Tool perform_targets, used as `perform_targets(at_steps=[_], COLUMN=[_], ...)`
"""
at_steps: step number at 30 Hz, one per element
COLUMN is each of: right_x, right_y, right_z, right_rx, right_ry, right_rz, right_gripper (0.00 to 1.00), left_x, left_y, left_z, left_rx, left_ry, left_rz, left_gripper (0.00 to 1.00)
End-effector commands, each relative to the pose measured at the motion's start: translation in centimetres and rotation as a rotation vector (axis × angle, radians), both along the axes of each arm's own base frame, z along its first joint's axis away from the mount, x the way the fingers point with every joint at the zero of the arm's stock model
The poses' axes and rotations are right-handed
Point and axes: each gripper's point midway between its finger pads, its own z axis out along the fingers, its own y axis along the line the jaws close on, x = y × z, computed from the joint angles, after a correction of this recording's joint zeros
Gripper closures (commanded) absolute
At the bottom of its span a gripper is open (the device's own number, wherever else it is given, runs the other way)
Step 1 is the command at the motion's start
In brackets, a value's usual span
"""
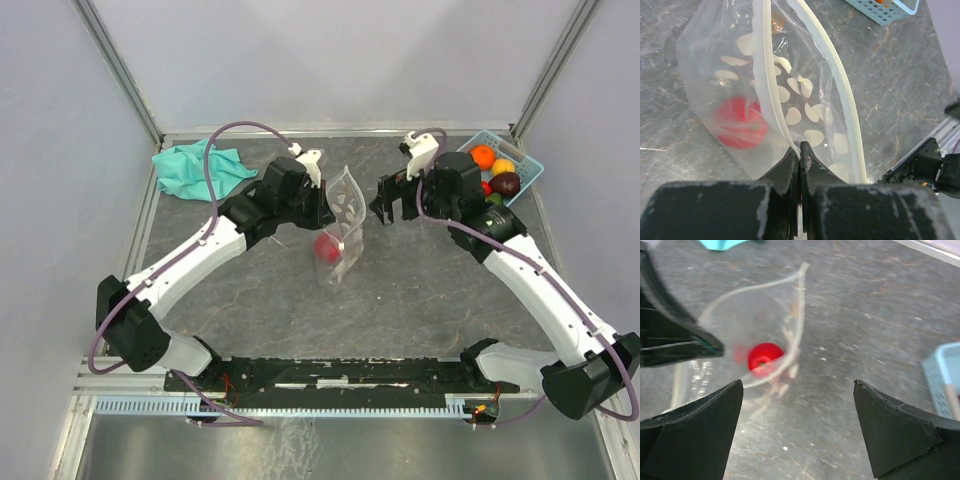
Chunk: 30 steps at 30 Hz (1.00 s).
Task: Place the food in the zip-top bag and seal the zipper
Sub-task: Place the fake fruit in the zipper food storage bag, then pick up the fake fruit from the bin.
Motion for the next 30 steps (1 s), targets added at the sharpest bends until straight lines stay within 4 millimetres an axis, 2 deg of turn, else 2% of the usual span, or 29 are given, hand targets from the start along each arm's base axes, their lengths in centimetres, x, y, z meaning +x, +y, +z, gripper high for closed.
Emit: perform_targets(at_steps=[1,5,11,16,22,30], right_x=[2.2,4.7,8.4,10.6,12.1,14.5], right_y=[-5.9,-10.8,-17.2,-20.6,-25.7,-28.9], right_z=[0.6,0.0,-3.1,-6.3,-10.1,-14.1], right_rx=[-0.187,-0.232,-0.23,-0.244,-0.237,-0.138], right_ry=[-0.003,0.056,0.157,0.245,0.356,0.465], right_rz=[-0.23,-0.411,-0.659,-0.764,-0.943,-1.086], right_gripper=[0.01,0.01,0.01,0.01,0.01,0.0], left_x=[1.4,1.8,2.4,2.6,2.3,2.1], left_y=[1.7,2.7,3.8,4.2,4.1,4.0], left_z=[2.1,2.2,3.2,2.9,2.1,1.7], left_rx=[0.114,0.189,0.259,0.298,0.303,0.297], left_ry=[-0.115,-0.131,-0.187,-0.195,-0.173,-0.152], left_rz=[0.01,0.015,0.01,0.006,-0.004,-0.006], left_gripper=[0.97,0.97,0.97,0.97,0.97,0.97])
